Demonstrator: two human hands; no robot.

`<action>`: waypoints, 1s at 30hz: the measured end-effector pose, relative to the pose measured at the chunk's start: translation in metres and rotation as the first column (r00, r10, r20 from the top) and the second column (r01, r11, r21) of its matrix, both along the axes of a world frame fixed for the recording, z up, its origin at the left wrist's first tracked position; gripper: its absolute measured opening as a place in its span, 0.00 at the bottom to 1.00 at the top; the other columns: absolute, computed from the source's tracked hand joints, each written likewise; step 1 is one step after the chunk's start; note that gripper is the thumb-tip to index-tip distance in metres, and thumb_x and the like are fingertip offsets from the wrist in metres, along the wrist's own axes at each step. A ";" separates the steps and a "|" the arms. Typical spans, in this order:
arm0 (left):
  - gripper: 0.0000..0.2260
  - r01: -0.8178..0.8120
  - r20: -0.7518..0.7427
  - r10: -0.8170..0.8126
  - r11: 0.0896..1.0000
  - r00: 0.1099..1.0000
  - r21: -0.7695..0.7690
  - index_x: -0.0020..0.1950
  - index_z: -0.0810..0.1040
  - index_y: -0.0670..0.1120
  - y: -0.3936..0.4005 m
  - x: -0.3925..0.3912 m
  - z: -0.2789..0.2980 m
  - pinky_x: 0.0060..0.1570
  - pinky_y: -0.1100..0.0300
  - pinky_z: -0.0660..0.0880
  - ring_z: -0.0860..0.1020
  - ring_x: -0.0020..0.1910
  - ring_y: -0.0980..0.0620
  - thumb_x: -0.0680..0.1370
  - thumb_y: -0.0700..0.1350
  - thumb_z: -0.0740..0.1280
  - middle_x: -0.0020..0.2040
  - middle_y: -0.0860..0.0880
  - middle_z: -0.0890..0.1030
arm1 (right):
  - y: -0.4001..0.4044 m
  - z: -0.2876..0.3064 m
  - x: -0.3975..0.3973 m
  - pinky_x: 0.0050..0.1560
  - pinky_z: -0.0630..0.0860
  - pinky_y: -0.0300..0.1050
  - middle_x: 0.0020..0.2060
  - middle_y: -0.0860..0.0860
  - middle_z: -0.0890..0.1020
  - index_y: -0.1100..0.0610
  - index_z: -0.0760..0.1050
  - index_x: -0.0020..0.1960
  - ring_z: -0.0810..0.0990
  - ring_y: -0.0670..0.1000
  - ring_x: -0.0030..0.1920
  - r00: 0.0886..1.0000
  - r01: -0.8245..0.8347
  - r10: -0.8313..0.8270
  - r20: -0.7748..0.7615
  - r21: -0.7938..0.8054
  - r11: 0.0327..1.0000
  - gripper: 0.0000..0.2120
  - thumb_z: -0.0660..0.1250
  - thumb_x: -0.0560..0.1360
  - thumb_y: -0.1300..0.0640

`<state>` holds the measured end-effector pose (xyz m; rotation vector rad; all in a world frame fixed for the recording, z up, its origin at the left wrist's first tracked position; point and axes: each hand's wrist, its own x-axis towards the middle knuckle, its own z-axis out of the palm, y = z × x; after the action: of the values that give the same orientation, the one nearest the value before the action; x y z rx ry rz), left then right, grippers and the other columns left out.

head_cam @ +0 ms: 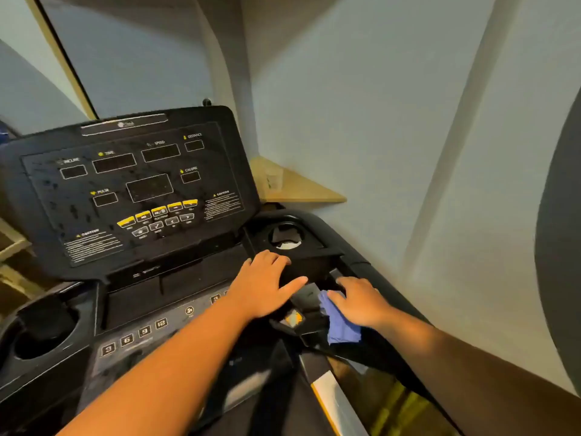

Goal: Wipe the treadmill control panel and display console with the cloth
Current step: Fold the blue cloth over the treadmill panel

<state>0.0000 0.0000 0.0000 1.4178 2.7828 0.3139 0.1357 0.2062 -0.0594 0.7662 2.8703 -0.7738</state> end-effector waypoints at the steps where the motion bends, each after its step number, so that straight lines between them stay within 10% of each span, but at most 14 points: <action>1: 0.39 0.025 0.017 -0.024 0.999 1.000 -0.034 0.72 0.74 0.50 0.011 0.005 -0.003 0.71 0.42 0.68 0.68 0.74 0.46 0.75 0.75 0.47 0.69 0.49 0.76 | 0.002 -0.007 0.006 0.72 0.66 0.58 0.75 0.53 0.69 0.52 0.64 0.77 0.67 0.58 0.74 1.000 -0.010 0.010 0.016 -0.008 1.000 0.29 0.57 0.81 0.39; 10: 0.21 0.073 0.171 -0.018 0.945 0.985 -0.320 0.68 0.74 0.47 0.069 0.045 -0.041 0.80 0.40 0.51 0.74 0.69 0.42 0.85 0.59 0.54 0.65 0.43 0.81 | -0.008 -0.068 0.033 0.51 0.82 0.52 0.50 0.53 0.85 0.58 0.82 0.57 0.83 0.54 0.49 0.920 -0.003 0.025 -0.391 0.058 0.998 0.29 0.55 0.80 0.36; 14: 0.15 0.021 0.259 0.014 0.991 0.966 -0.131 0.66 0.75 0.48 0.072 0.051 -0.049 0.76 0.43 0.63 0.80 0.60 0.45 0.84 0.52 0.60 0.57 0.45 0.84 | -0.020 -0.057 0.036 0.46 0.82 0.48 0.46 0.53 0.86 0.59 0.83 0.53 0.84 0.54 0.45 0.881 0.019 0.006 -0.473 0.048 0.999 0.21 0.63 0.74 0.44; 19: 0.09 -0.083 0.437 -0.007 0.979 0.899 0.186 0.61 0.80 0.49 0.061 0.057 -0.045 0.46 0.58 0.76 0.78 0.40 0.55 0.82 0.46 0.65 0.46 0.49 0.85 | -0.035 -0.044 0.035 0.31 0.80 0.51 0.34 0.53 0.81 0.61 0.78 0.43 0.79 0.54 0.34 0.806 0.007 -0.029 -0.591 -0.040 0.999 0.08 0.69 0.72 0.55; 25: 0.10 -0.291 0.585 -0.018 0.855 0.811 0.430 0.63 0.80 0.52 0.022 0.058 -0.011 0.48 0.69 0.76 0.82 0.47 0.57 0.83 0.44 0.65 0.48 0.53 0.84 | -0.065 0.004 0.021 0.36 0.75 0.33 0.36 0.50 0.81 0.56 0.76 0.45 0.80 0.45 0.38 0.811 -0.028 -0.216 -0.544 -0.404 0.914 0.05 0.67 0.79 0.56; 30: 0.07 -0.519 0.756 0.020 0.739 0.655 0.430 0.60 0.79 0.54 -0.039 0.058 0.013 0.56 0.54 0.81 0.84 0.52 0.52 0.82 0.51 0.68 0.55 0.50 0.83 | -0.103 0.052 0.007 0.45 0.78 0.34 0.44 0.48 0.85 0.53 0.81 0.54 0.84 0.42 0.46 0.839 -0.128 -0.278 -0.468 -0.666 0.735 0.05 0.68 0.79 0.57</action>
<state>0.0577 -0.0390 0.0126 0.5803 2.2384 1.5451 0.1424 0.1027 -0.0074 0.6181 2.5723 -2.2057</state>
